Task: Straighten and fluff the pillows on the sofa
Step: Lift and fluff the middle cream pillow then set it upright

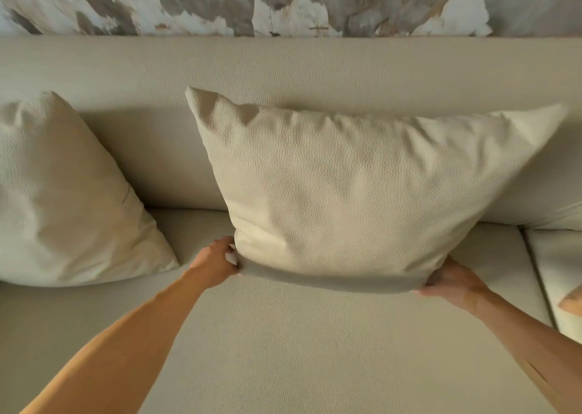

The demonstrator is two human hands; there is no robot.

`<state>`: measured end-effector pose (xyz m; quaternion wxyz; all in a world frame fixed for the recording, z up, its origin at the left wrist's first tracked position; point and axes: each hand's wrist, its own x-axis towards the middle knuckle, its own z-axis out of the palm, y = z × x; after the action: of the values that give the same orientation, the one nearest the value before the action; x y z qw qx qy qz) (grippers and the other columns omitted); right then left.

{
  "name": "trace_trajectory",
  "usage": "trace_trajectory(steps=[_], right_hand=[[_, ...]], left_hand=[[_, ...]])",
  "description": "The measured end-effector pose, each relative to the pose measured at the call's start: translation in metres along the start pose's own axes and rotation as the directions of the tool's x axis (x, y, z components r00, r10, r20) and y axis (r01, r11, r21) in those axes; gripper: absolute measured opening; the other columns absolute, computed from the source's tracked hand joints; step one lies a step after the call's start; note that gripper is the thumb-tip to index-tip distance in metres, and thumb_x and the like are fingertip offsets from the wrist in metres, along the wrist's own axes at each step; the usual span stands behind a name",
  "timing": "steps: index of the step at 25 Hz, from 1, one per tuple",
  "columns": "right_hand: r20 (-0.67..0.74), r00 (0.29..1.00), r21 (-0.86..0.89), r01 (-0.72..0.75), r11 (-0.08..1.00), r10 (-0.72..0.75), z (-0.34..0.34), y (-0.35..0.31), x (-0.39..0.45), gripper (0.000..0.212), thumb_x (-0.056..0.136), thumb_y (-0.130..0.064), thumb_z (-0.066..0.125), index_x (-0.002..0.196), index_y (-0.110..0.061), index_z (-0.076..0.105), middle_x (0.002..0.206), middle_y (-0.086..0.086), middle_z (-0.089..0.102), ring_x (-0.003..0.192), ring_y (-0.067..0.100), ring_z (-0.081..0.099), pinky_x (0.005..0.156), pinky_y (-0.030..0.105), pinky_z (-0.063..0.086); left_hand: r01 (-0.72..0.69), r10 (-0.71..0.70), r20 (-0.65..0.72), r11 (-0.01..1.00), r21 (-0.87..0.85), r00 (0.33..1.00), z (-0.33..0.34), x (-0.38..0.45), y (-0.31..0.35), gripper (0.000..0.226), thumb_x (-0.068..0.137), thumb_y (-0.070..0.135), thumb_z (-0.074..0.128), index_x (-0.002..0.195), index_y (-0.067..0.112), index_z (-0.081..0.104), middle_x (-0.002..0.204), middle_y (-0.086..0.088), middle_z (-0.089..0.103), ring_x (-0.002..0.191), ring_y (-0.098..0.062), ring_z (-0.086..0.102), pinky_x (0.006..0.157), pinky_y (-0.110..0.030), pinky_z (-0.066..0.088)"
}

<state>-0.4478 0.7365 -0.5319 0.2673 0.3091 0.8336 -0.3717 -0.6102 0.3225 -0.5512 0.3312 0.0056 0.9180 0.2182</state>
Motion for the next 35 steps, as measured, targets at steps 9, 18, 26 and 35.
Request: trace_trajectory(steps=[9,18,26,35], right_hand=[[-0.101,0.980,0.438,0.200,0.877,-0.173,-0.099,-0.079,-0.072,0.105,0.033,-0.046,0.095,0.123,-0.048,0.040,0.119,-0.018,0.059,0.104,0.009,0.064,0.074,0.036,0.059],[-0.138,0.982,0.455,0.179,0.872,-0.130,-0.103,-0.115,-0.095,0.087,0.069,-0.026,0.085,0.137,-0.038,0.032,0.127,-0.013,0.056,0.100,0.002,0.058,0.077,0.039,0.054],[-0.083,0.995,0.454,0.086,0.887,-0.054,-0.107,-0.107,-0.091,0.087,0.077,-0.024,0.079,0.143,-0.036,0.025,0.129,0.001,0.057,0.108,0.032,0.059,0.096,0.052,0.045],[-0.124,0.992,0.414,0.063,0.908,-0.012,-0.119,-0.097,-0.094,0.069,0.079,-0.023,0.077,0.134,-0.024,0.036,0.124,0.004,0.062,0.105,0.027,0.061,0.091,0.045,0.048]], left_hand=[[-0.135,0.287,0.038,0.559,-0.818,0.957,-0.124,-0.075,0.103,0.095,0.052,0.016,0.096,0.113,0.065,0.043,0.133,0.010,0.055,0.118,-0.022,0.060,0.087,-0.051,0.057],[-0.054,0.167,0.055,0.585,-0.809,0.984,-0.137,-0.095,0.115,0.105,0.060,0.011,0.092,0.135,0.054,0.032,0.135,0.010,0.049,0.123,-0.028,0.052,0.076,-0.058,0.058],[-0.074,0.178,0.057,0.652,-0.754,0.982,-0.132,-0.095,0.130,0.092,0.070,0.014,0.087,0.128,0.055,0.030,0.133,0.013,0.050,0.123,-0.023,0.051,0.084,-0.057,0.056],[-0.094,0.189,0.040,0.652,-0.752,0.981,-0.122,-0.099,0.136,0.093,0.070,0.015,0.087,0.134,0.051,0.029,0.135,0.013,0.048,0.125,-0.023,0.049,0.084,-0.055,0.057]])
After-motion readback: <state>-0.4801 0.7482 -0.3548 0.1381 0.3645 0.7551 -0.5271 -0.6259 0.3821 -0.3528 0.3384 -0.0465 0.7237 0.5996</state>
